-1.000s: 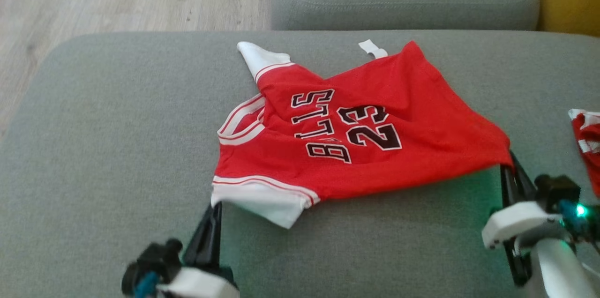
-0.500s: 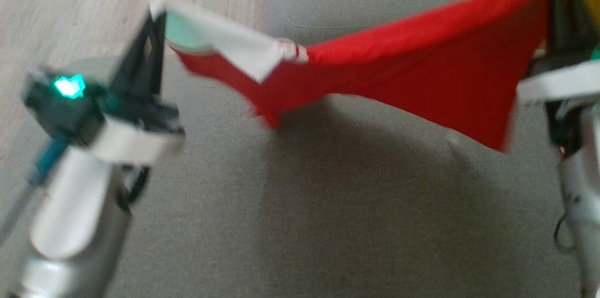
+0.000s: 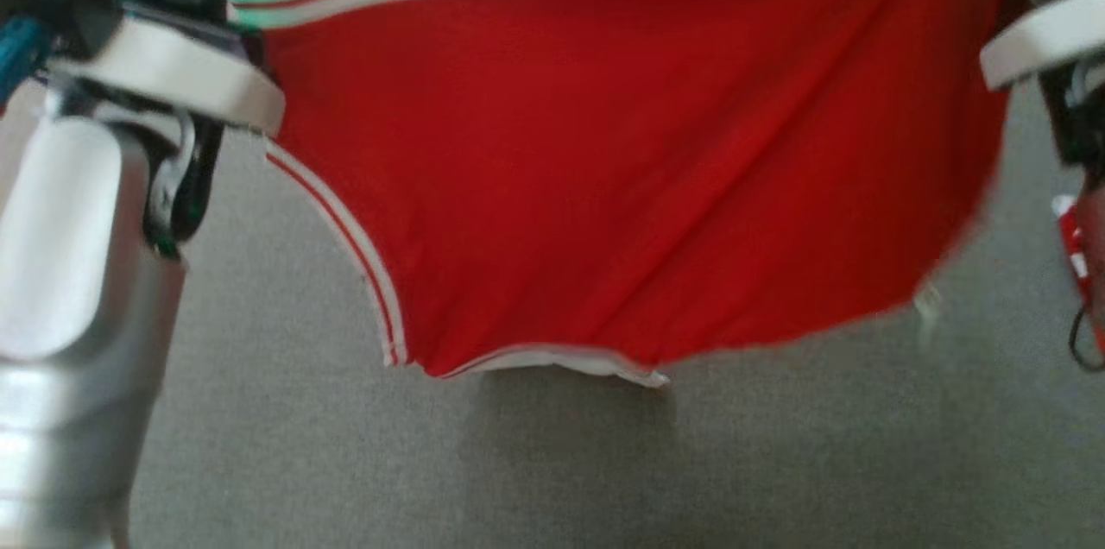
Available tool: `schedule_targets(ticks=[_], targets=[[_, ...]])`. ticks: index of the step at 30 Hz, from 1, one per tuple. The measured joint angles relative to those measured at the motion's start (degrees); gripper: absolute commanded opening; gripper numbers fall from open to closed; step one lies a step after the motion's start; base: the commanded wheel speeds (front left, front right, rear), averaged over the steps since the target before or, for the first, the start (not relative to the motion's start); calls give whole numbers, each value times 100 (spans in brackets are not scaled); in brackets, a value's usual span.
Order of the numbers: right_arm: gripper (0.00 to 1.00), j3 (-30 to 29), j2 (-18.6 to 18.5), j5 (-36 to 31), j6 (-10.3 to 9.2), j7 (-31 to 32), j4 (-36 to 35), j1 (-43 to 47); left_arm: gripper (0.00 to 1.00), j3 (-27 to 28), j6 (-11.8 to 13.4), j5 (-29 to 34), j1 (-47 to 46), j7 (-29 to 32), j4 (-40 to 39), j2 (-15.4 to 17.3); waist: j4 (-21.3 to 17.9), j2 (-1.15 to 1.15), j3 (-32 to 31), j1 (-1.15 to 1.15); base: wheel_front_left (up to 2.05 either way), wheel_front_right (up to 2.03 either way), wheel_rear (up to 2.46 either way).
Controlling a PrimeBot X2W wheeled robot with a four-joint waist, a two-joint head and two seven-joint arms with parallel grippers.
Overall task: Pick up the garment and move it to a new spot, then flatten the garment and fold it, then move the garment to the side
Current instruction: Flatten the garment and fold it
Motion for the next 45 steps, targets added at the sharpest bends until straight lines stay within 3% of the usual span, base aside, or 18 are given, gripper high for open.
schedule_targets(ticks=[4, 9, 15, 20, 26, 30, 39, 45], targets=[[0, -47, 20, -311, -1, -210, 738, -862, 0, -40, 149, 325, -694, -444, 814, -157, 1, 0, 404, 2, 0, 0, 0], [0, -633, 10, -859, 0, -750, 1488, -2064, 0, -52, 311, 657, -1903, -1425, 1526, -420, 11, 0, 782, 2, 0, 0, 0], [0, -1018, 7, -1165, 0, -937, 2029, -2196, 0, 11, 393, 635, -2319, -1911, 1897, -695, 10, 0, 888, 1, 0, 0, 0], [0, -1084, 14, -1113, -1, -958, 2310, -1150, 0, 34, 359, 271, -932, -1952, 2201, -932, 10, 0, 816, 0, 0, 0, 0], [0, -779, 444, -256, -1, -956, 2561, 939, 0, 183, 343, -87, 1597, -1950, 2487, -1300, -64, 0, 691, 0, 0, 0, 0], [0, -586, 557, 135, -1, -955, 2648, 1984, 0, 347, 244, -176, 2787, -1949, 2498, -1511, -110, 0, 553, -1, 0, 0, 0], [0, -345, 743, 722, -1, -955, 2474, 3405, 0, 559, 137, -159, 4307, -1949, 2189, -1634, -126, 0, -45, -2, 0, 0, 0], [0, -357, 746, 877, -1, -955, 2180, 3895, 0, 571, 40, -107, 4920, -1949, 1908, -1630, -97, 0, -297, -2, 0, 0, 0]])
